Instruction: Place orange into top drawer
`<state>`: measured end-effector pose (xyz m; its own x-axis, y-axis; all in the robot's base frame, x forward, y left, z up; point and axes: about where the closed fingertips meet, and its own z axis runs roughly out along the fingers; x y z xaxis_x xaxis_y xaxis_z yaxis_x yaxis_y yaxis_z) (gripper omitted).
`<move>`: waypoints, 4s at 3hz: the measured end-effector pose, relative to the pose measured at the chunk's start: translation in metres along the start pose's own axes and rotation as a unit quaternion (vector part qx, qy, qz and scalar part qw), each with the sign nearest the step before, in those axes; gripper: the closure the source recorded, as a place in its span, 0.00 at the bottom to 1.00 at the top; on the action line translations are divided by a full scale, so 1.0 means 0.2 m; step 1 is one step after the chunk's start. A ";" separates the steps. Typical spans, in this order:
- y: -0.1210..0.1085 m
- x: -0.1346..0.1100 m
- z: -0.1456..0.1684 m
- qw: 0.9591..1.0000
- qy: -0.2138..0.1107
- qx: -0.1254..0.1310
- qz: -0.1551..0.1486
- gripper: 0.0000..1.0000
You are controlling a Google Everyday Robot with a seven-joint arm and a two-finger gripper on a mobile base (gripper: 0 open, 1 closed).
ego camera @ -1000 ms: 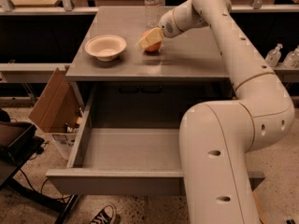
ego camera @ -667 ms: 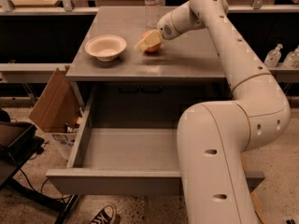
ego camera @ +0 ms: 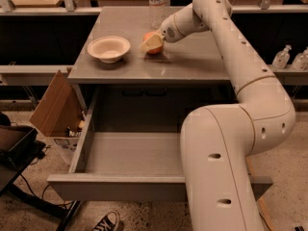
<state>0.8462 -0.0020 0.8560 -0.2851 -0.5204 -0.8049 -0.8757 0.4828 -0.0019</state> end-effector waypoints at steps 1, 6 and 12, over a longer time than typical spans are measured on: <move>0.01 0.00 0.02 1.000 0.001 -0.003 0.000 0.71; 0.01 0.00 0.03 1.000 0.002 -0.005 0.001 1.00; 0.62 -0.25 -0.99 0.993 -0.071 0.074 -0.064 1.00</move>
Offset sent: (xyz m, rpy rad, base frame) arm 0.0003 0.0028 -0.0029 -0.0002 0.0039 0.0034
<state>0.6742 -0.0565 1.0132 -0.1085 -0.4845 -0.8680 -0.8312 0.5232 -0.1881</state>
